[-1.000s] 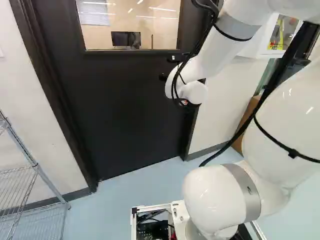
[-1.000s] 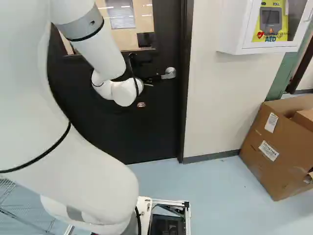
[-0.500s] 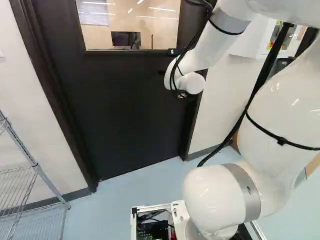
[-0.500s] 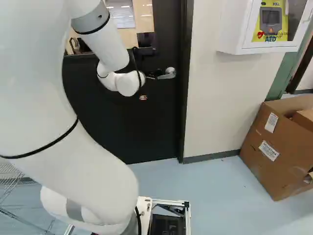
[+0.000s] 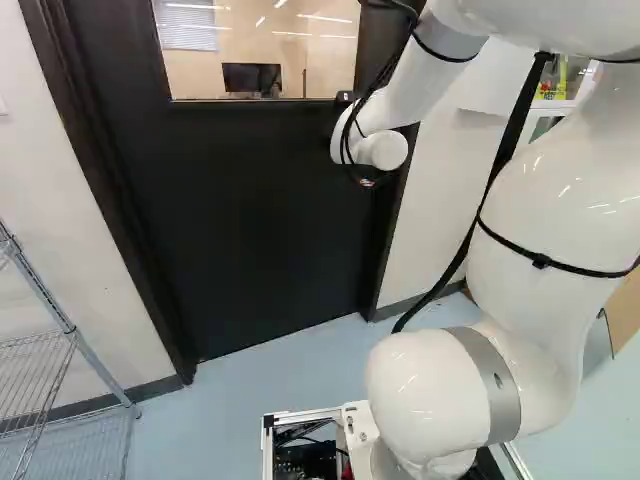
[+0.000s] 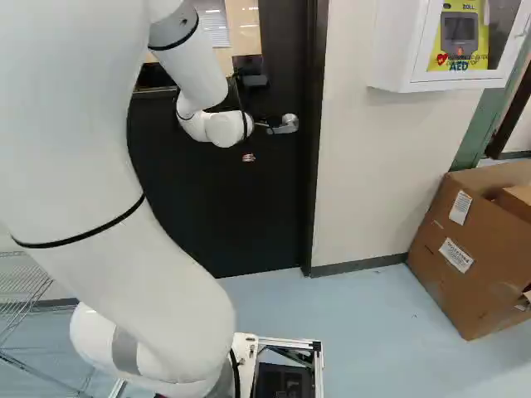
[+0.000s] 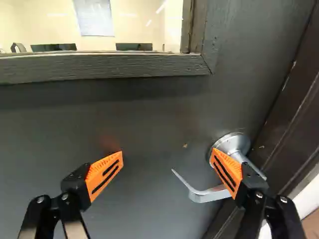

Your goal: Open the door and move inside

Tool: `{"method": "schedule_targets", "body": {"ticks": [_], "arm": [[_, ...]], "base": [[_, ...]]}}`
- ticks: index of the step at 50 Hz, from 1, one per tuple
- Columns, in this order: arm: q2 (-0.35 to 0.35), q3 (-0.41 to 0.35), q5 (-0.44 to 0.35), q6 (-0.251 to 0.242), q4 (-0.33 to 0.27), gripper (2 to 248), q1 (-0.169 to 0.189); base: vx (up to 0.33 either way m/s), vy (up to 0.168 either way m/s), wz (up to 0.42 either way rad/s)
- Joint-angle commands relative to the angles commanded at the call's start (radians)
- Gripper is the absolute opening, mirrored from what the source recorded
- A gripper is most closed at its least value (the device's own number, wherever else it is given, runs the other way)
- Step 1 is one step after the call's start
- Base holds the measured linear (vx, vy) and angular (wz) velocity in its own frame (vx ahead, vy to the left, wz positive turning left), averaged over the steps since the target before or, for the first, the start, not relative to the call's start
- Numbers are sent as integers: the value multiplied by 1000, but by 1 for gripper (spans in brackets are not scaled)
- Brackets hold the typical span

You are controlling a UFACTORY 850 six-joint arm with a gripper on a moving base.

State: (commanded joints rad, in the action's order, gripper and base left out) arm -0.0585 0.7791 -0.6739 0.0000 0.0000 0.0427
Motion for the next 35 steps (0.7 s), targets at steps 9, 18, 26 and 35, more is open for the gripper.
{"method": "schedule_targets", "body": {"ticks": [9, 18, 26, 35], "arm": [[-16, 1, 2, 0, 0, 247, 17], [-35, 1, 2, 0, 0, 247, 25], [-51, 0, 2, 0, 0, 247, 27], [-67, -4, 2, 0, 0, 247, 27]], "base": [[0, 0, 0], [0, 0, 0], [0, 0, 0], [0, 0, 0]]}}
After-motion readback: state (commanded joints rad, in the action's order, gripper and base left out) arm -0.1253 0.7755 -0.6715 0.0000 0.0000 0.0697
